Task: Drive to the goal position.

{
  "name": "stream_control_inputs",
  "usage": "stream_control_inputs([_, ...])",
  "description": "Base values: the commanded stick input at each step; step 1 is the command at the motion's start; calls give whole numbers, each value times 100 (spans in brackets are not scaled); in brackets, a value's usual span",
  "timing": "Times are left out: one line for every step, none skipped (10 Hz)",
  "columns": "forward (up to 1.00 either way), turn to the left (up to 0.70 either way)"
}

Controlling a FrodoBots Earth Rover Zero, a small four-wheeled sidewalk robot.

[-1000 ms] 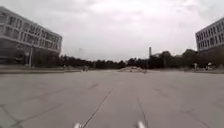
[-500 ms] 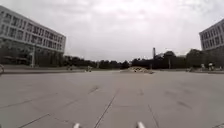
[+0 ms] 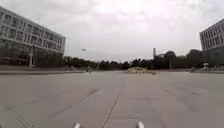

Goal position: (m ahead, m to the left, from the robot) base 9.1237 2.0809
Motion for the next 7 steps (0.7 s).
stream_control_inputs([85,0])
stream_control_inputs([85,0])
stream_control_inputs([85,0])
stream_control_inputs([85,0])
stream_control_inputs([85,0])
stream_control_inputs([85,0])
stream_control_inputs([85,0])
